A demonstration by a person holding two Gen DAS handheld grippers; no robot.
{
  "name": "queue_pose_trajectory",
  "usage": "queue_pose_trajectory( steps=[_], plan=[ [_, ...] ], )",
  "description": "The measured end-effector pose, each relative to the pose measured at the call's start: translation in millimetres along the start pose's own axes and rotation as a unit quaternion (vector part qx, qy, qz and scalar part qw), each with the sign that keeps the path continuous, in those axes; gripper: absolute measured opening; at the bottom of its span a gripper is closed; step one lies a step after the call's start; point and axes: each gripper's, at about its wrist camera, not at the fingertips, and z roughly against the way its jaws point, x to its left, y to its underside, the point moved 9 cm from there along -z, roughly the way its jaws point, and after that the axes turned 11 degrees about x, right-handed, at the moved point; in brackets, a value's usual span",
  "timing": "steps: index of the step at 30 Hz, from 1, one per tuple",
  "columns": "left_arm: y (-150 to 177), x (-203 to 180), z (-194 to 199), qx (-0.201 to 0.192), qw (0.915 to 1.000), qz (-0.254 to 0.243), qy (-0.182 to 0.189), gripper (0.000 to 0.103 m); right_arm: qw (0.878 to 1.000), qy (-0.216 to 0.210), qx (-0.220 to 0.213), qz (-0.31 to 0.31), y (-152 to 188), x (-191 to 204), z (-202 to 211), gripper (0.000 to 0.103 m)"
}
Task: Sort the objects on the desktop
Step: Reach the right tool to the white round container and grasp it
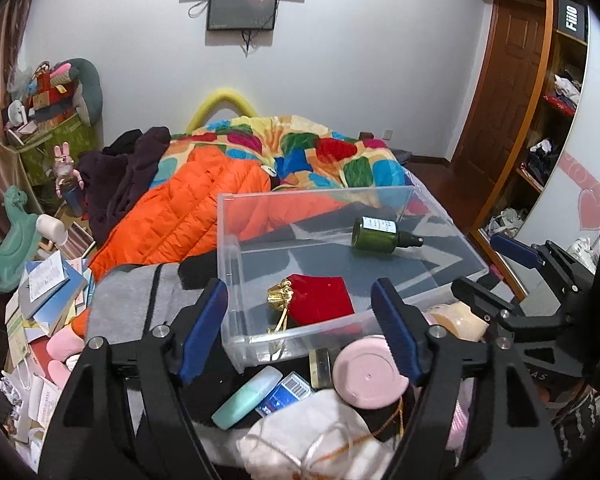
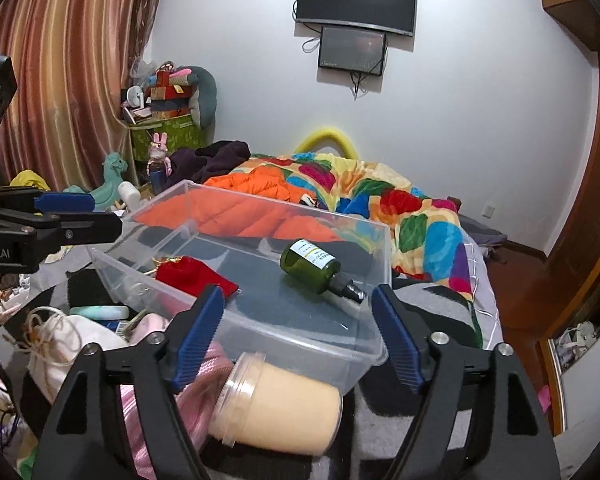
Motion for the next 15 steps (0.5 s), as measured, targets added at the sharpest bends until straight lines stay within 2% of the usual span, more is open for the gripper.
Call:
queue_pose_trajectory(
  steps=[2, 4, 7, 15],
  plan=[
    [2, 0, 7, -0.002, 1.0000, 0.000, -0.003, 0.075, 1.000, -0.002, -0.003, 0.000, 2, 0, 9, 0.077],
    [6, 0, 15, -0.003, 1.0000, 0.001, -0.007, 0.084, 1.000, -0.005, -0.008, -0.003, 5, 0, 18, 0.082],
    [12, 2, 30, -0.012, 0.9998, 0.002, -0.016, 0.088, 1.000, -0.008, -0.012, -0.005, 9, -1, 29, 0.082],
    [35, -2, 62, -0.022, 0.9988, -0.018, -0.040, 0.092, 1.000, -0.003, -0.022, -0.004, 27, 1, 57, 0.083]
  ],
)
